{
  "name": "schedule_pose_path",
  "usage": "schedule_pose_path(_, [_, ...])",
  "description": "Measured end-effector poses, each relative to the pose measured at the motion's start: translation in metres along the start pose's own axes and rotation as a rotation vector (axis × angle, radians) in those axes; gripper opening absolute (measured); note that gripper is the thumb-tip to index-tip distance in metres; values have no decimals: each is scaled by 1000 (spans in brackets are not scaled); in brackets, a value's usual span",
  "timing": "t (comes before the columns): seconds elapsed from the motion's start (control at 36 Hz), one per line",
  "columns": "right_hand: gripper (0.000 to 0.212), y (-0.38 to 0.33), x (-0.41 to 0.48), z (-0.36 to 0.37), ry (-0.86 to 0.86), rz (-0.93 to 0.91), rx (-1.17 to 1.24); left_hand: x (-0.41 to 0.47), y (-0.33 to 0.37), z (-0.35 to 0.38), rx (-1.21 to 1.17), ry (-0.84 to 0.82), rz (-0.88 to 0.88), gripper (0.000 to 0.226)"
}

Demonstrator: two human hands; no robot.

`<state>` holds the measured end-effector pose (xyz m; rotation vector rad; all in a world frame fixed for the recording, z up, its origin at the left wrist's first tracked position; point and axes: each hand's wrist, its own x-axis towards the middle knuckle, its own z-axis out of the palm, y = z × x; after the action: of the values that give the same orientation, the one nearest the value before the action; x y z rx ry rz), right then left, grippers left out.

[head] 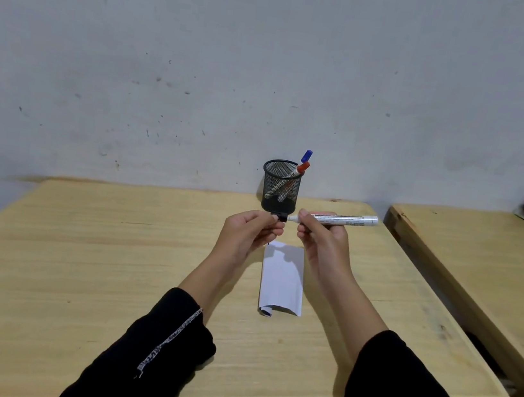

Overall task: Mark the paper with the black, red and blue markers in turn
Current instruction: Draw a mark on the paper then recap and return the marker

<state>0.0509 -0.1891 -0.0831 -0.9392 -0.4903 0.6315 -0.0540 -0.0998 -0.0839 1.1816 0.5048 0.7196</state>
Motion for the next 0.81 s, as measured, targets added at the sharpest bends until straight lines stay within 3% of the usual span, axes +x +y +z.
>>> schedule_pose_path(0.56, [21, 10, -4, 2, -54, -96, 30, -2, 3, -6, 19, -102, 1, 13])
schedule_pose_path(0.81, [19, 3, -4, -8, -93, -104, 18, 3, 6, 6, 211, -111, 110, 14])
